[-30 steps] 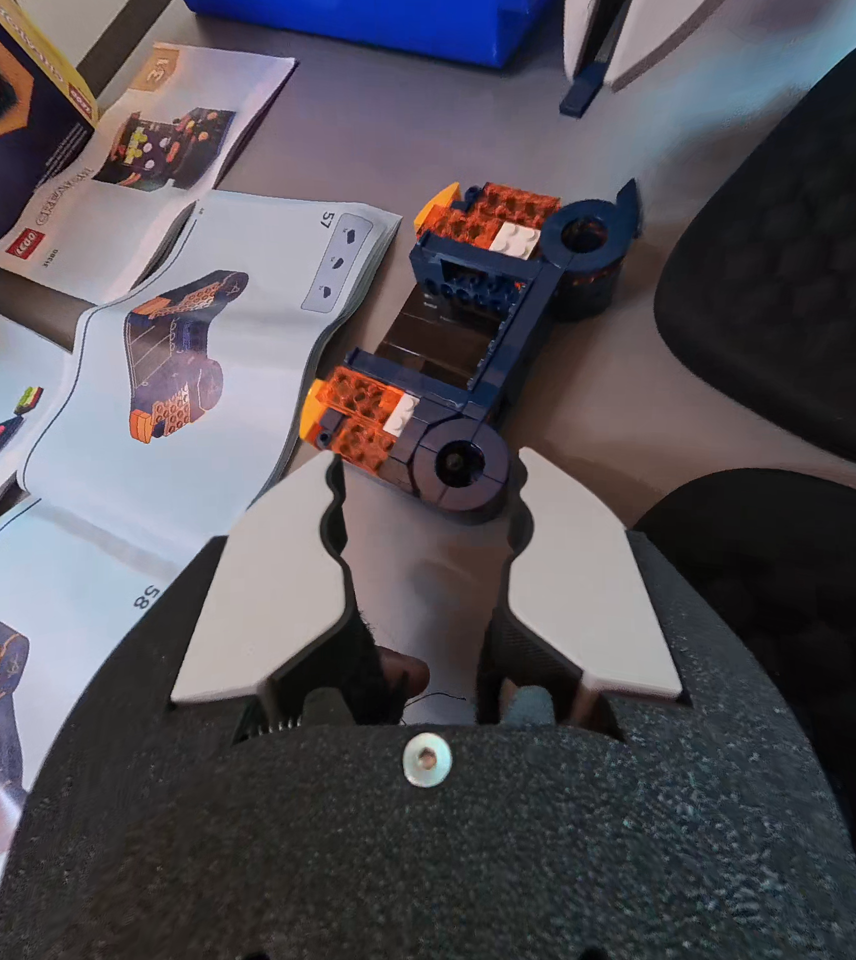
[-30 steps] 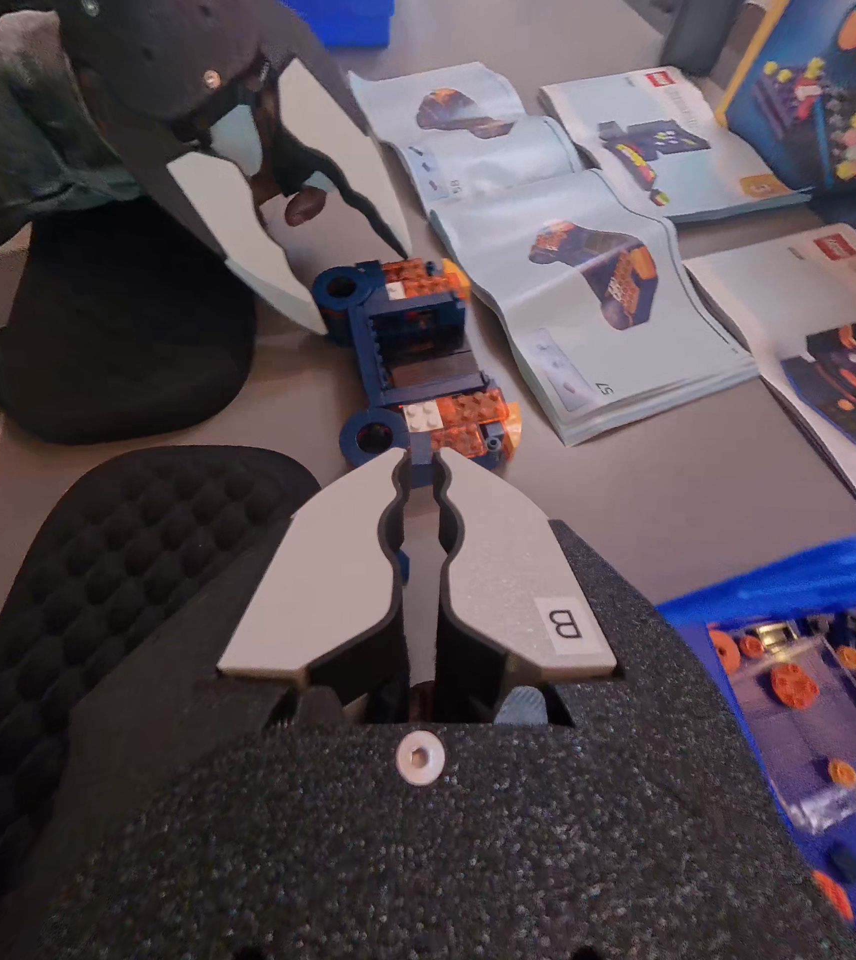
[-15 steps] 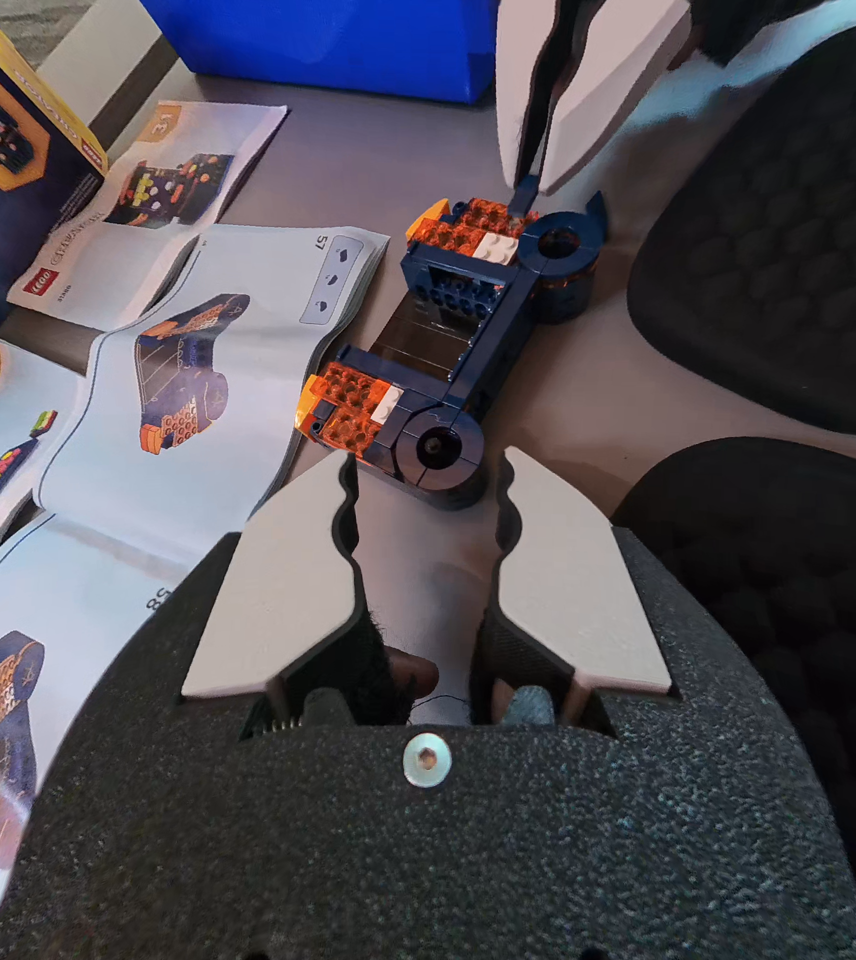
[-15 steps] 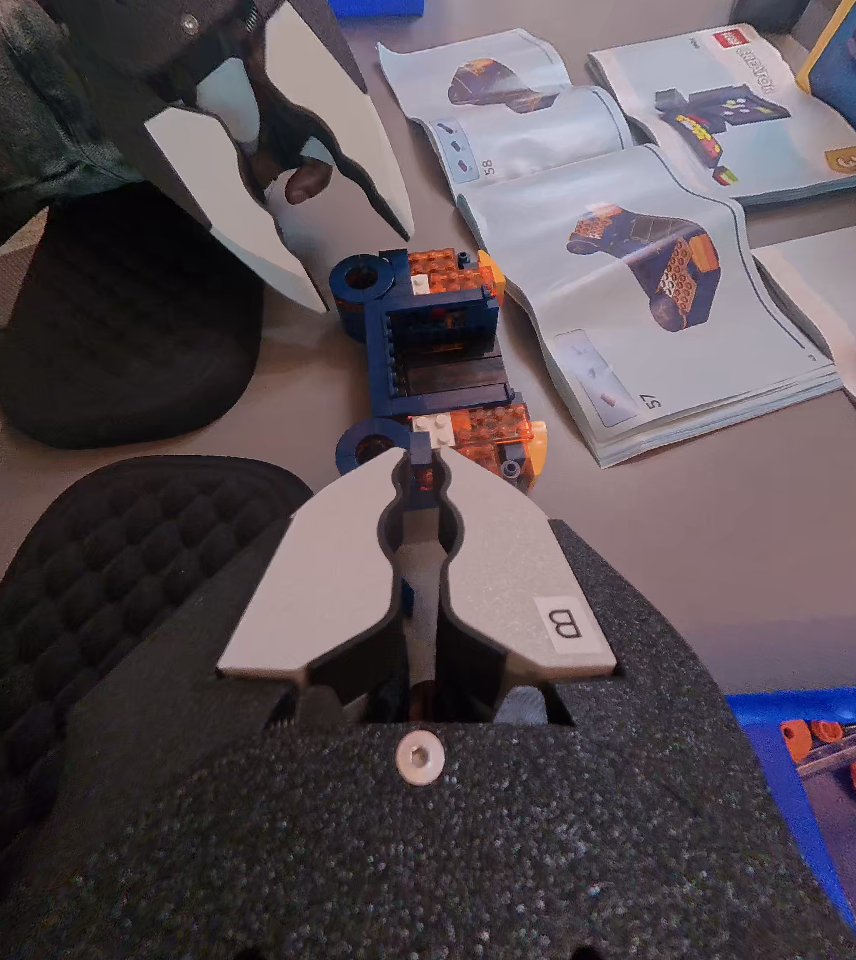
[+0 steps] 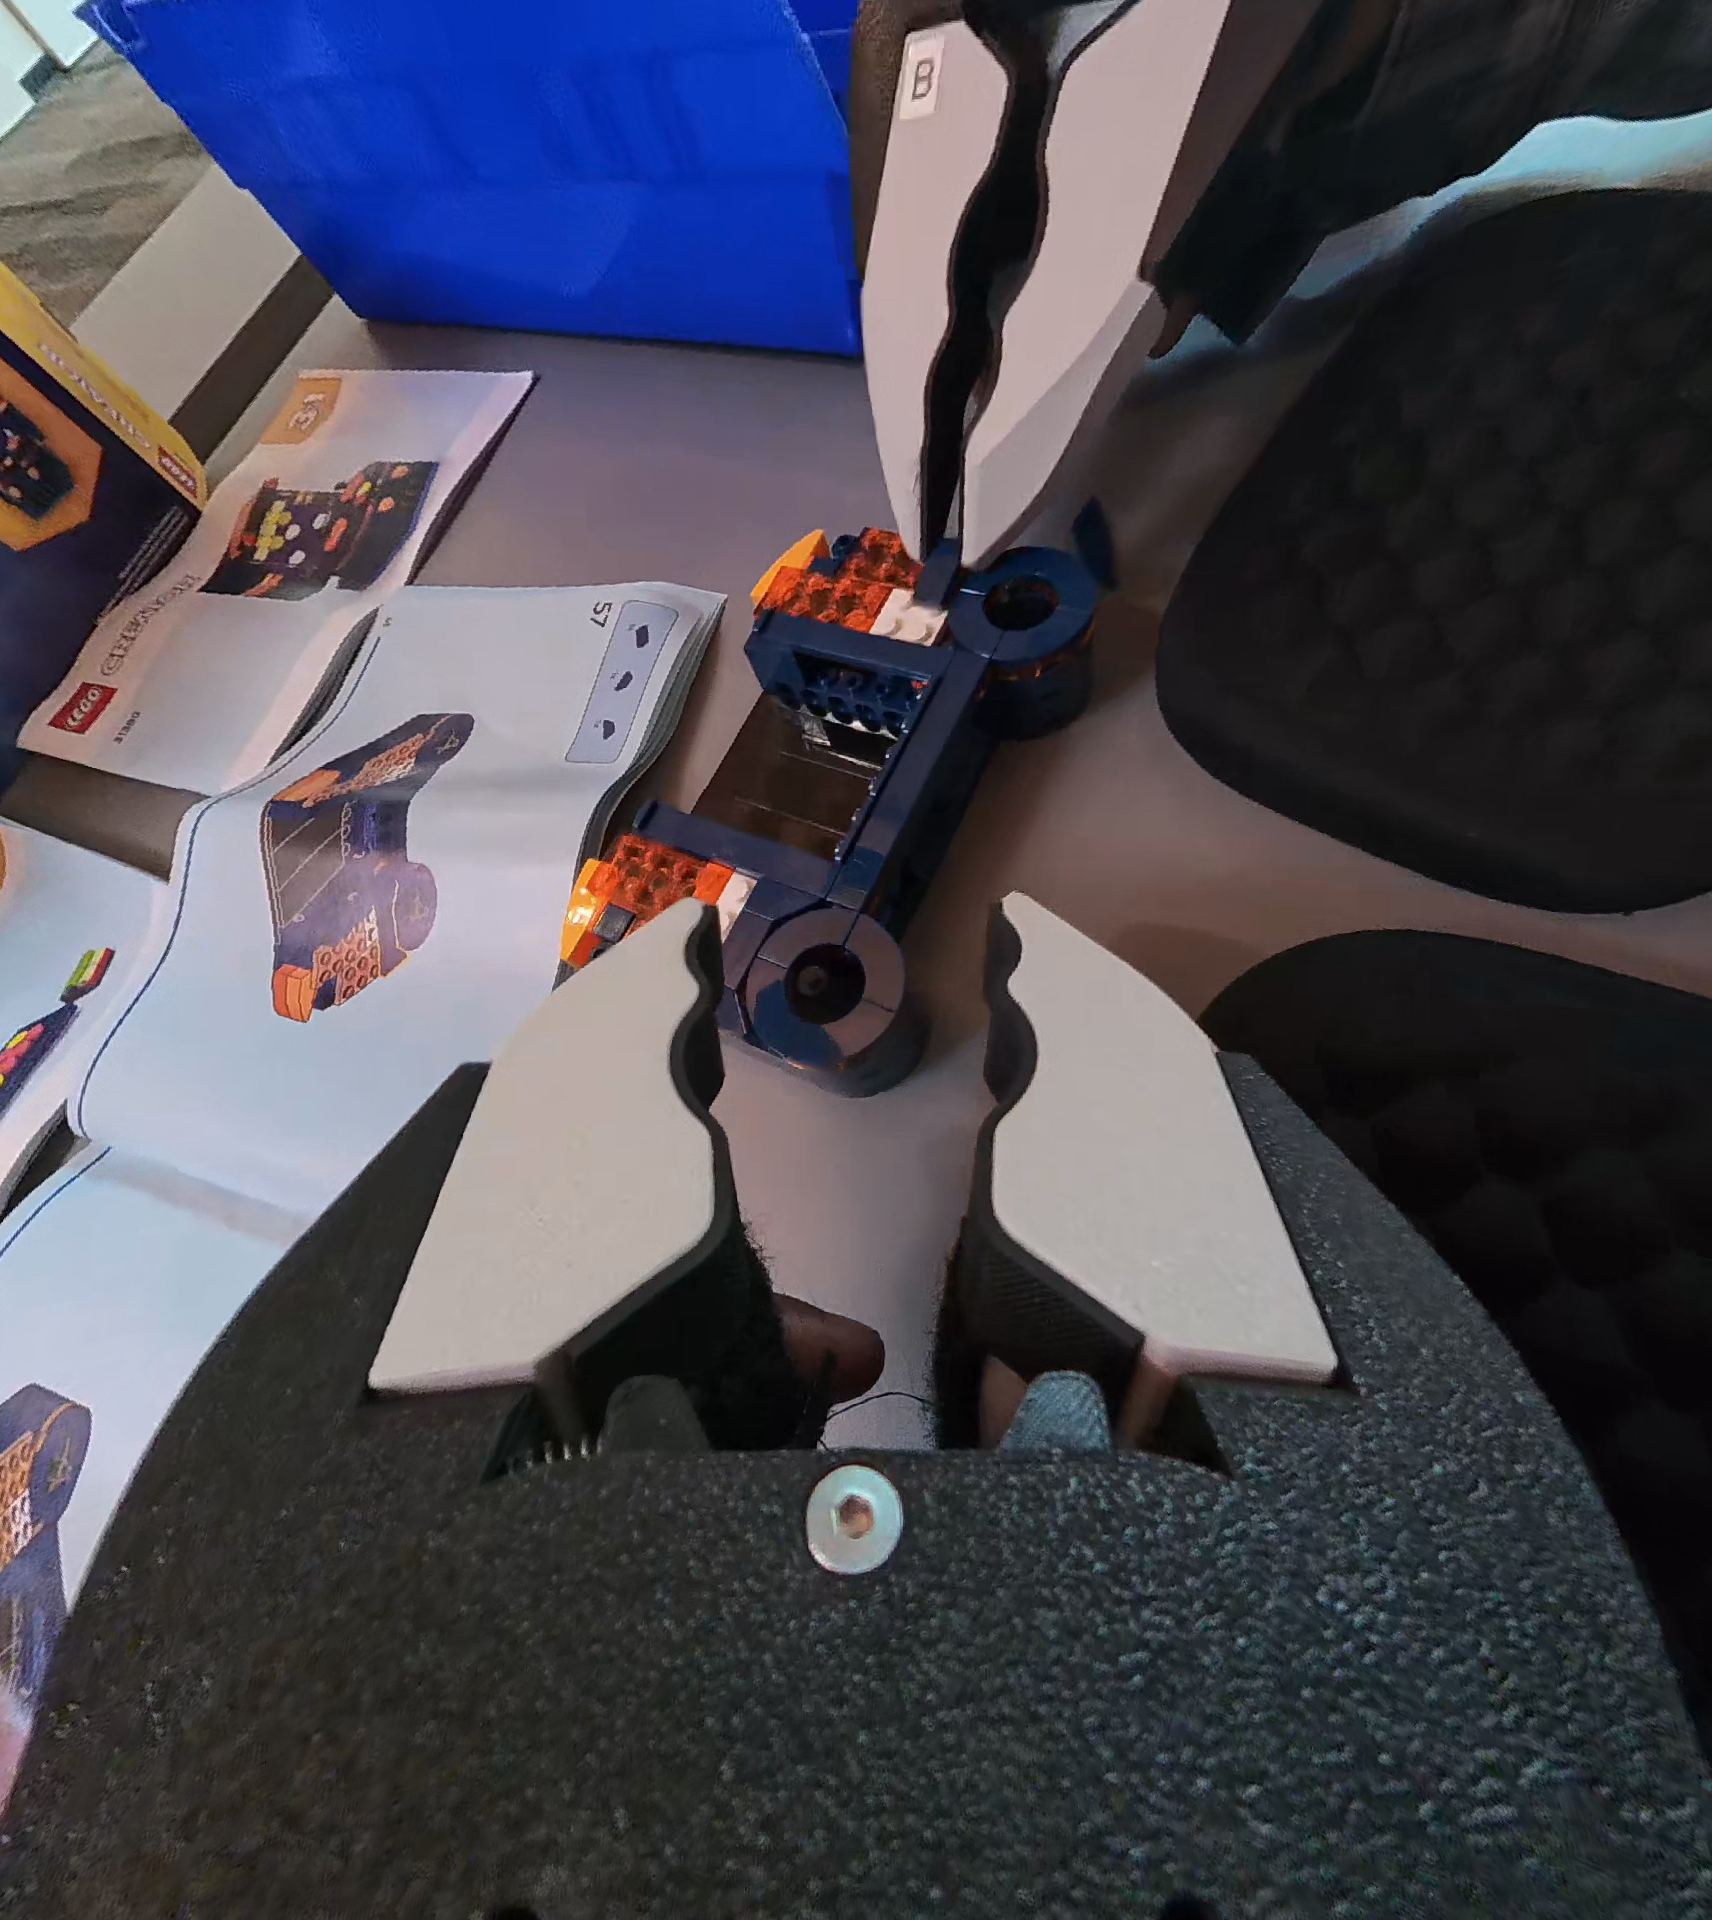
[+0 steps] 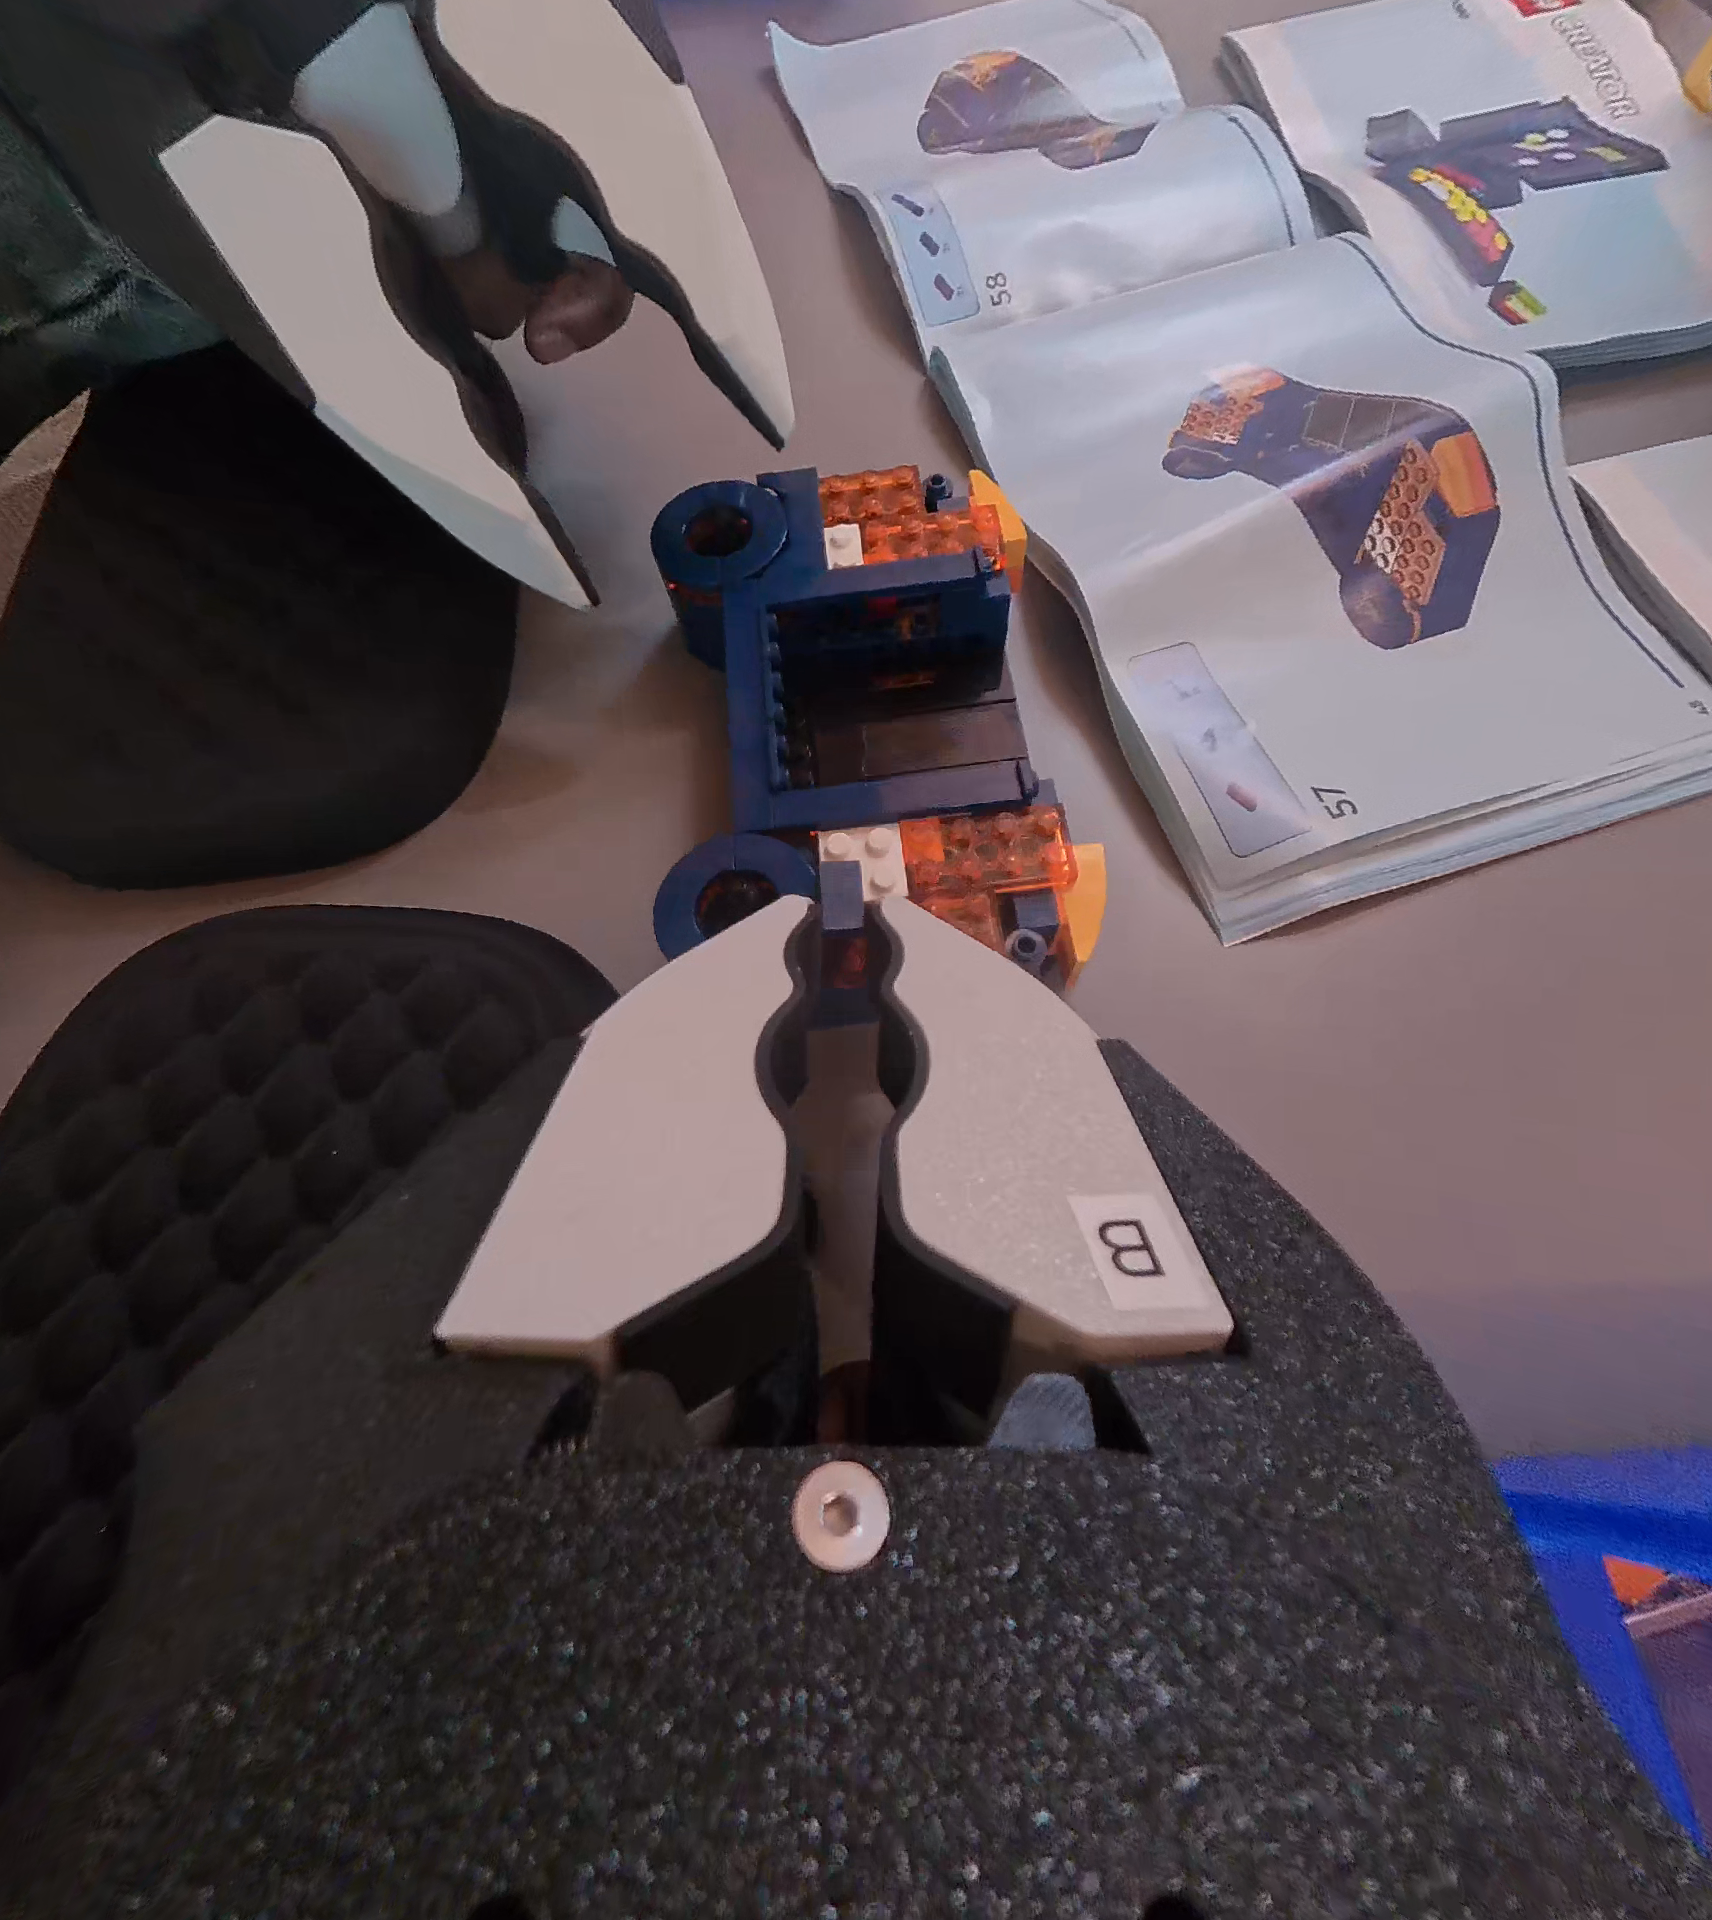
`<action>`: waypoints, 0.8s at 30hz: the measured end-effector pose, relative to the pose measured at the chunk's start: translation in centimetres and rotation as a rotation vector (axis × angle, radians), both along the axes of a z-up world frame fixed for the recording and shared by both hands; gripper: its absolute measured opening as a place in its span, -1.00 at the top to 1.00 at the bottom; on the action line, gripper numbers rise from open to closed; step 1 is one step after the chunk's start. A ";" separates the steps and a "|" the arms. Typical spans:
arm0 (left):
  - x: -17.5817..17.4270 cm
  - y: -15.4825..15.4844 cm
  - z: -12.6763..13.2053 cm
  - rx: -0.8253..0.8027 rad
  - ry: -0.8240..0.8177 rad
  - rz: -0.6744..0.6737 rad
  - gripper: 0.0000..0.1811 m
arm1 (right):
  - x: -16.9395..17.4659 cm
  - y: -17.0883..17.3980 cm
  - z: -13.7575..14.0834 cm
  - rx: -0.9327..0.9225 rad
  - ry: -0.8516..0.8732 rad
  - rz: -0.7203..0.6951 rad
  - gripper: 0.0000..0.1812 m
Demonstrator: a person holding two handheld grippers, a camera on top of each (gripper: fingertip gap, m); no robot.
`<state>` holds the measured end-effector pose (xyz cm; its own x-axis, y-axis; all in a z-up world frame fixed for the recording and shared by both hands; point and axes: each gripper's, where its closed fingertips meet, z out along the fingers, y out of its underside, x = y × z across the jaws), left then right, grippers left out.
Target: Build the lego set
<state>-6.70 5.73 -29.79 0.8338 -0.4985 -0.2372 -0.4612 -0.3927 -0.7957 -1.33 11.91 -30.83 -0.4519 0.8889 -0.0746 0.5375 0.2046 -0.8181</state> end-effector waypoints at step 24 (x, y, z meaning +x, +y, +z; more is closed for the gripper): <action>-0.1 0.1 -0.5 -0.016 0.025 -0.004 0.47 | 0.1 0.0 -0.1 -0.011 -0.056 0.056 0.89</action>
<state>-6.78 5.81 -30.27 0.8258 -0.5057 -0.2496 -0.4822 -0.4035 -0.7776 -1.27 11.95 -30.89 -0.4953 0.8616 -0.1113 0.5708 0.2262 -0.7893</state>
